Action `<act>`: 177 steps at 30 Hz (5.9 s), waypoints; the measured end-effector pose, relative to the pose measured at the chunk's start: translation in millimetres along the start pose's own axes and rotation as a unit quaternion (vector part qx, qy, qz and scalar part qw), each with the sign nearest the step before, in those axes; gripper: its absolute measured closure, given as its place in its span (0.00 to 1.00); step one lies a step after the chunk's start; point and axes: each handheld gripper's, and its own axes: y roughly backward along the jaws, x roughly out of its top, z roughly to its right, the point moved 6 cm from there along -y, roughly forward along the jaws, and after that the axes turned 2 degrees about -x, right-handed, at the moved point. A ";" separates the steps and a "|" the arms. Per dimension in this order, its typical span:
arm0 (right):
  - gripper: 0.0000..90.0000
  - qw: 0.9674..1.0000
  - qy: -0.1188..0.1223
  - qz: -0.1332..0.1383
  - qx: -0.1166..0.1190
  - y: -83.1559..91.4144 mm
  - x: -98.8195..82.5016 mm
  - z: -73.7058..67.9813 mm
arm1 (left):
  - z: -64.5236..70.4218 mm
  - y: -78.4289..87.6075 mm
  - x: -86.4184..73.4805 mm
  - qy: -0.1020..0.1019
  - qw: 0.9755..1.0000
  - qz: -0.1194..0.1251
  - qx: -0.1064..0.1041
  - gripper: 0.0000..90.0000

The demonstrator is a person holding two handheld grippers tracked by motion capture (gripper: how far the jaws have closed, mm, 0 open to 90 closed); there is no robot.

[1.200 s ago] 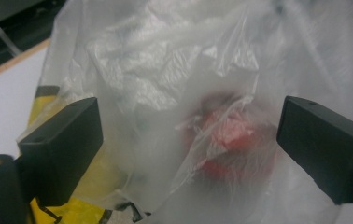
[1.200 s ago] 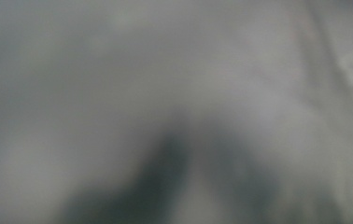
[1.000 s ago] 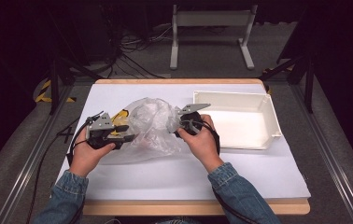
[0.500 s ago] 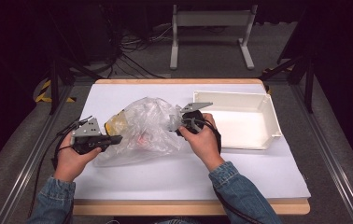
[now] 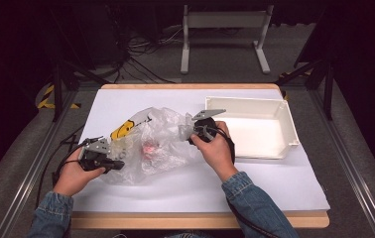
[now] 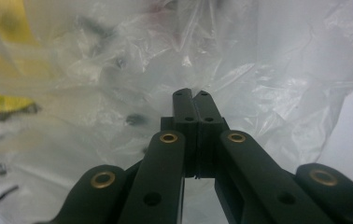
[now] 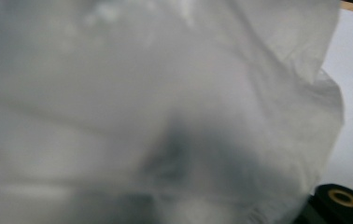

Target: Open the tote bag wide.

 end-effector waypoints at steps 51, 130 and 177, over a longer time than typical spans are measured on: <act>0.31 0.991 0.108 0.083 0.003 102.8 20.9 -41.5 | -24.1 11.9 -3.8 0.048 0.996 0.053 0.058 1.00; 0.58 0.987 0.092 -0.117 -0.057 -65.9 -21.8 -9.6 | -17.6 24.4 8.1 0.040 0.989 0.144 0.000 0.59; 0.56 0.991 0.084 -0.085 -0.059 -57.4 -14.8 -11.4 | 19.3 30.3 20.5 -0.081 0.992 0.056 -0.084 1.00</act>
